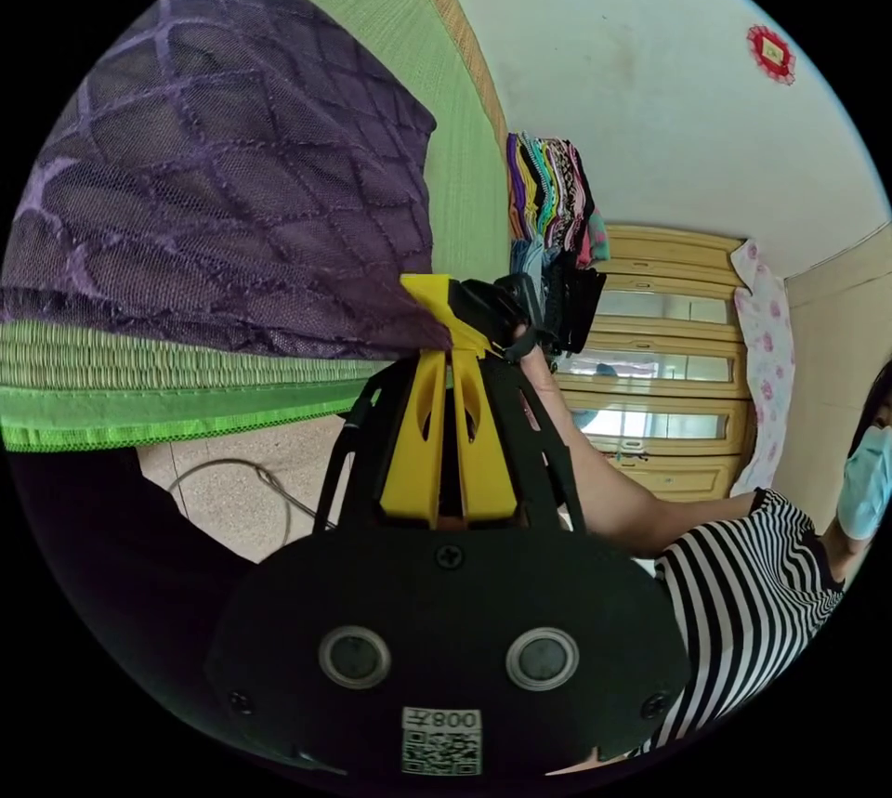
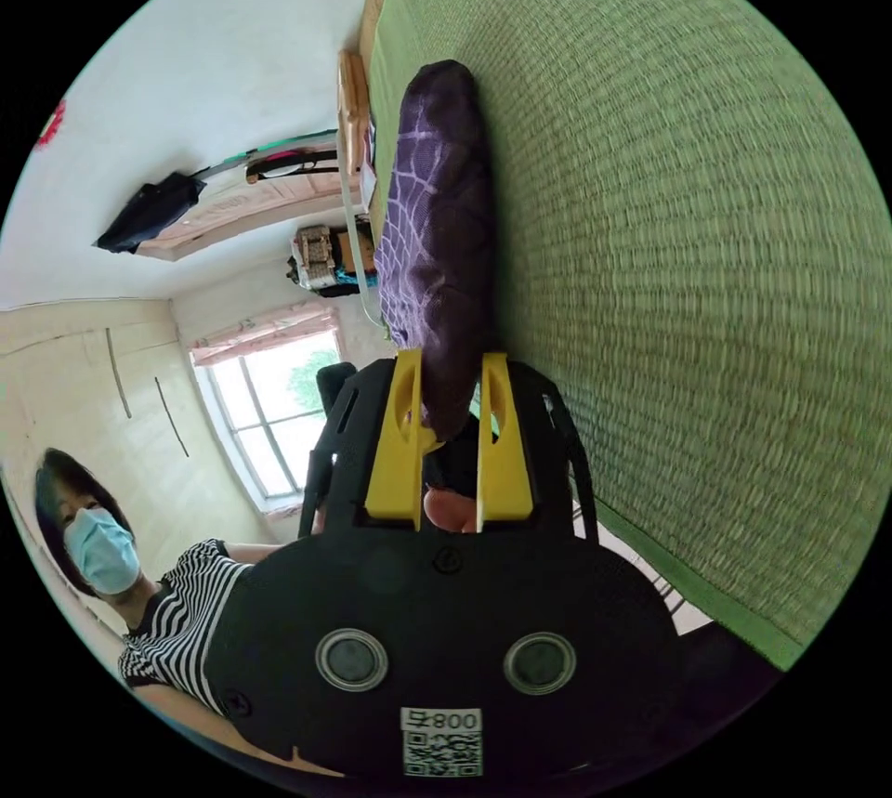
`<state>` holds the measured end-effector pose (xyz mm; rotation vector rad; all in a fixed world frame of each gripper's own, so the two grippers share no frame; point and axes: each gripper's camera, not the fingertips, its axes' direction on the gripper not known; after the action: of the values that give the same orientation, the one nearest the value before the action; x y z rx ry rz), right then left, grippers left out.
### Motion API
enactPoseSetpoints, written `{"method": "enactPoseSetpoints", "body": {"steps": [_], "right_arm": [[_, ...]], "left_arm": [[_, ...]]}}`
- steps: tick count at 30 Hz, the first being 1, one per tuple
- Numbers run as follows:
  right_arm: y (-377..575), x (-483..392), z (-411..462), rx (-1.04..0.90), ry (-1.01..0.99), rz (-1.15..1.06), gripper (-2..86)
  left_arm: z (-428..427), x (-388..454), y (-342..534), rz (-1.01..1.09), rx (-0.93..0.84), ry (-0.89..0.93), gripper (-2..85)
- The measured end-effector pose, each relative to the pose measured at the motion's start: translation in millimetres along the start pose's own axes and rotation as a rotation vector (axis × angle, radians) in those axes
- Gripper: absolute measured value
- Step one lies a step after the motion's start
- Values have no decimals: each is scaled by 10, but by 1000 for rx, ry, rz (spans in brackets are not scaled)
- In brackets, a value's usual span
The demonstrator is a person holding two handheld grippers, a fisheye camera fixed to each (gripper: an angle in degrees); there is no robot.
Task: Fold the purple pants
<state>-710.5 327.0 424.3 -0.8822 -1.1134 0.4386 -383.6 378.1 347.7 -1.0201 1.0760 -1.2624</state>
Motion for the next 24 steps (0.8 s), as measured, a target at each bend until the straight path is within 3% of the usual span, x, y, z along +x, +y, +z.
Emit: {"method": "enactPoseSetpoints", "body": {"steps": [6,12,17,24], "right_arm": [[-87,138,183,-10,41,-18,63],[-166,382,317,-16,41,-12,58],[-234,576,408,-29,65,-15,56],[-323,917,524,-40,91,-19,54]], "left_arm": [[-216,60,150,-5,50,-35,10],[-744,5,387,-94,221,-79,25],[-1383,93,544,-141,463,-186,51],[-1816,379,441,-145,565,-364,87]]}}
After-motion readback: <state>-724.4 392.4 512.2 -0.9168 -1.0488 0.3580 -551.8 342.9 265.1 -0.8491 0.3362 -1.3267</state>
